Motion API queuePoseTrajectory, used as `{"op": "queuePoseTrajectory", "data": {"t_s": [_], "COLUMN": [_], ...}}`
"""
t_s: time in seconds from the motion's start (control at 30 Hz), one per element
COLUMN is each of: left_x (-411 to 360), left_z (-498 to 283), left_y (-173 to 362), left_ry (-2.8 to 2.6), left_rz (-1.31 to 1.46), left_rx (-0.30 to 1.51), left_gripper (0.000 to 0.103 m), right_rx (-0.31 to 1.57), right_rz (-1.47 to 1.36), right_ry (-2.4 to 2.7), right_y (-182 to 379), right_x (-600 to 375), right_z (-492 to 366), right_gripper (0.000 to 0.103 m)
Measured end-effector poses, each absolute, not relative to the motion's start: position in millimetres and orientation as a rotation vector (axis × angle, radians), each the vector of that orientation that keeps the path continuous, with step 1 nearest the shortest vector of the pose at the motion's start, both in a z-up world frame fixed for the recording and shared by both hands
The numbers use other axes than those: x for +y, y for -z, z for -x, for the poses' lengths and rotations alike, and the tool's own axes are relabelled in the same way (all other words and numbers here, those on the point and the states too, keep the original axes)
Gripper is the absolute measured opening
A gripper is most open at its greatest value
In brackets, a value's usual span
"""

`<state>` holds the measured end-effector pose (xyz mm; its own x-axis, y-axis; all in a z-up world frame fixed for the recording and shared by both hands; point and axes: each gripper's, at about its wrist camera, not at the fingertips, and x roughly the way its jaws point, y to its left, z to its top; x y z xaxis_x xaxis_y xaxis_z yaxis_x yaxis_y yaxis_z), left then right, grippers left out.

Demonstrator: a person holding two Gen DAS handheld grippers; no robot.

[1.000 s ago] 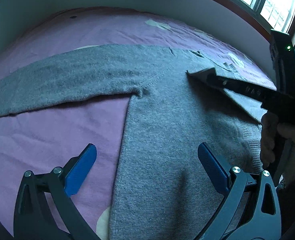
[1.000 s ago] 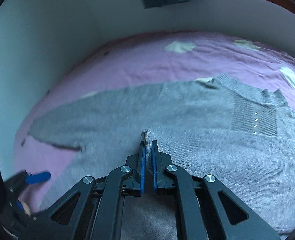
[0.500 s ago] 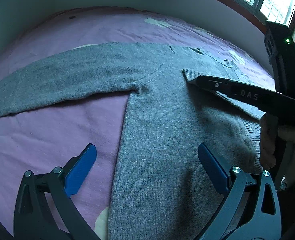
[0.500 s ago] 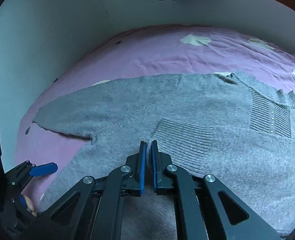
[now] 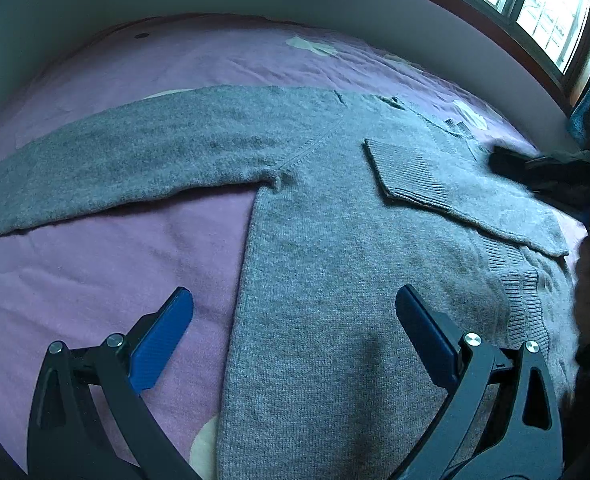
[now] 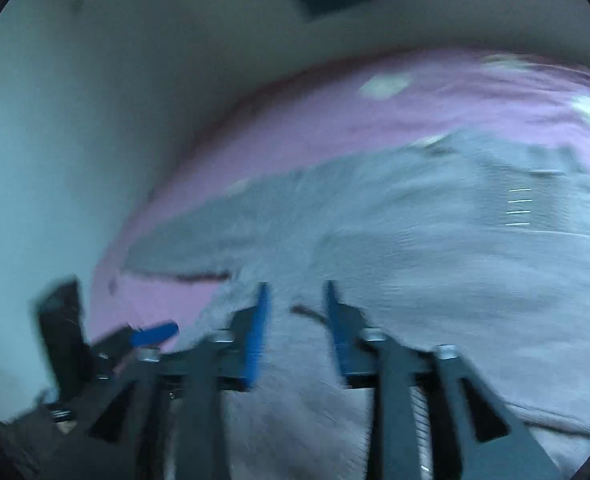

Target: Fold small clothes

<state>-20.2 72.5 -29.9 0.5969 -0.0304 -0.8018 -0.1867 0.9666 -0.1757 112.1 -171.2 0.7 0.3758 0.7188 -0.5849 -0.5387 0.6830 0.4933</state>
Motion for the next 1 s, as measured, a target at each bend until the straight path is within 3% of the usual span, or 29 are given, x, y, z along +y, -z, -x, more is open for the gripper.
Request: {"op": "queuePoseTrajectory", "data": {"t_s": [0.17, 0.3, 0.5, 0.57, 0.6, 0.63, 0.77, 0.87, 0.93, 1.0], "left_x": [72.1, 71.7, 67.7, 67.4, 67.2, 67.4, 68.8, 69.9, 70.1, 70.0], "left_z": [19.2, 18.1, 15.0, 14.8, 14.5, 14.3, 14.1, 14.8, 15.1, 15.7], "left_y": [30.1, 31.7, 34.0, 34.5, 34.6, 34.9, 35.6, 36.4, 36.2, 36.6], "left_ry": [-0.089, -0.093, -0.105, -0.107, -0.107, -0.107, -0.107, -0.104, -0.104, -0.104], "left_rz": [0.262, 0.266, 0.239, 0.236, 0.237, 0.239, 0.245, 0.248, 0.249, 0.248], "left_rx": [0.926, 0.927, 0.931, 0.932, 0.932, 0.933, 0.936, 0.935, 0.932, 0.932], "left_gripper": [0.101, 0.101, 0.101, 0.101, 0.101, 0.101, 0.101, 0.101, 0.101, 0.101], "right_rx": [0.767, 0.809, 0.927, 0.944, 0.950, 0.964, 0.954, 0.963, 0.964, 0.972], "right_rz": [-0.415, -0.611, -0.686, -0.641, -0.596, -0.586, -0.688, -0.720, -0.723, -0.713], "right_ry": [-0.499, -0.229, -0.271, -0.262, -0.238, -0.235, -0.268, -0.304, -0.340, -0.360], "right_y": [-7.7, 27.3, 66.4, 71.1, 72.1, 74.5, 75.4, 75.8, 76.8, 78.4], "right_x": [-333.7, -442.2, -459.3, -453.2, -450.5, -450.1, -465.9, -468.7, -467.8, -465.3], "right_z": [-129.5, -155.2, -194.1, -204.6, -209.4, -213.1, -208.7, -197.7, -184.1, -170.1], "right_gripper": [0.051, 0.051, 0.050, 0.036, 0.013, 0.008, 0.008, 0.013, 0.025, 0.026]}}
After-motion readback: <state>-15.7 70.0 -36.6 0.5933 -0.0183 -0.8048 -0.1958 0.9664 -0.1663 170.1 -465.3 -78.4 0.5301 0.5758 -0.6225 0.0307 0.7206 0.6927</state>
